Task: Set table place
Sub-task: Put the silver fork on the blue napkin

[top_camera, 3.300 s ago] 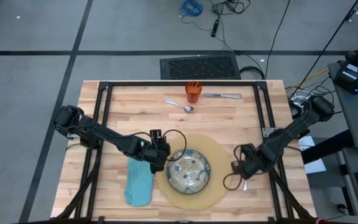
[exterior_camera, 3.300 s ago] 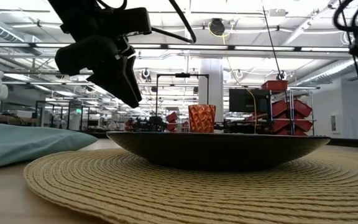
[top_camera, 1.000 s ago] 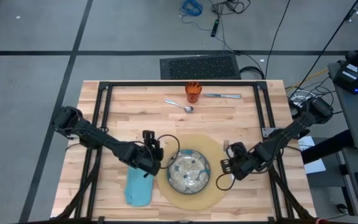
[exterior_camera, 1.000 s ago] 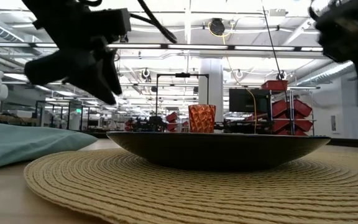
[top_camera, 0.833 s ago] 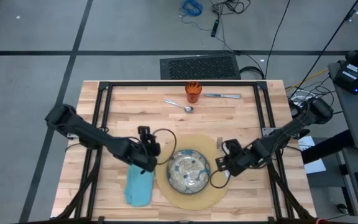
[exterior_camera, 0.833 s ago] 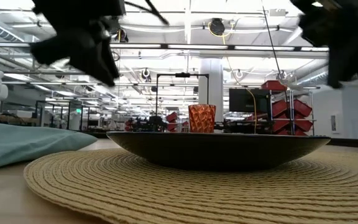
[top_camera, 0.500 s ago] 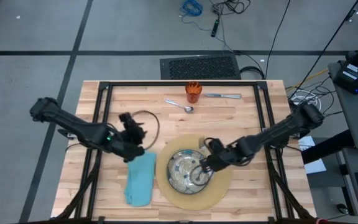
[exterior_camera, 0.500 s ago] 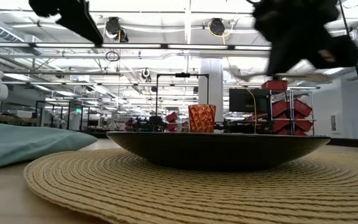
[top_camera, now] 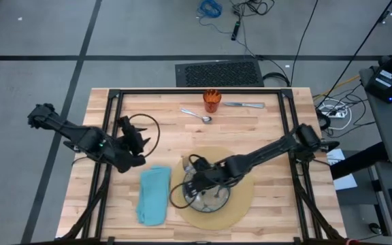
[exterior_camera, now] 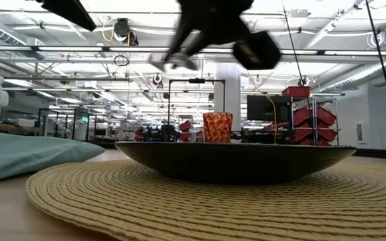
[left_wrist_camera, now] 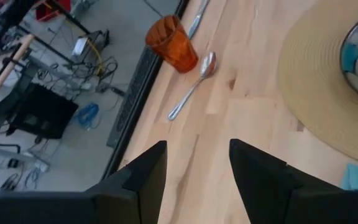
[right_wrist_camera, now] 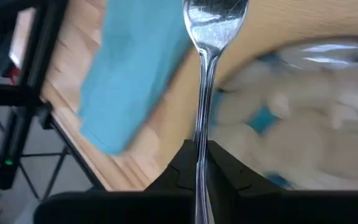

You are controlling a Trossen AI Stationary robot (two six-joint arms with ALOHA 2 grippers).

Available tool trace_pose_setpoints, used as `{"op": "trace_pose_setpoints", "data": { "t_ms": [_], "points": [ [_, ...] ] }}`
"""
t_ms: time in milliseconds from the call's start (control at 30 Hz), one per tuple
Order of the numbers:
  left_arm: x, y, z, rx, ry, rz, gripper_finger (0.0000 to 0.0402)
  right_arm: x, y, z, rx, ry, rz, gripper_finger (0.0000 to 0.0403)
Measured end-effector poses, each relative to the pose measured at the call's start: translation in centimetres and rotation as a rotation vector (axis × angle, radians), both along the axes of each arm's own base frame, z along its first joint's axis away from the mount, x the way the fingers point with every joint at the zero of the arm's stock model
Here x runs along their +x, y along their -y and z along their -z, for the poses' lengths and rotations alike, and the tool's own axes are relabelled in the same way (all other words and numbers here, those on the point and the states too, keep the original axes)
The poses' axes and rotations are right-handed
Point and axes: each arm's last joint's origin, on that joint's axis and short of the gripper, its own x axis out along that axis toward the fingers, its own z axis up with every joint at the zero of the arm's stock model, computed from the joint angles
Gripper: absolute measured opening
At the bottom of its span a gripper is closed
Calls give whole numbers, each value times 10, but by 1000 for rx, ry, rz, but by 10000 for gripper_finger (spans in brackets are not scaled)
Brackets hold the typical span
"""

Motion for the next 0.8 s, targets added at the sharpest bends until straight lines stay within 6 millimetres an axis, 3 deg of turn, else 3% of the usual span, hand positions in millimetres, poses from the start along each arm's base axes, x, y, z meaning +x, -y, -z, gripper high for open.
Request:
{"op": "trace_pose_setpoints", "data": {
  "t_ms": [367,533,800],
  "points": [
    [-33,-17,-23,-3,149,-4,161,67,-23,19,37,79,9,0],
    [-49,-26,-31,-12,210,1,161,96,-25,24,52,120,27,0],
    [-71,-38,-41,-7,312,-24,161,120,-22,37,100,150,88,0]
  ]
}}
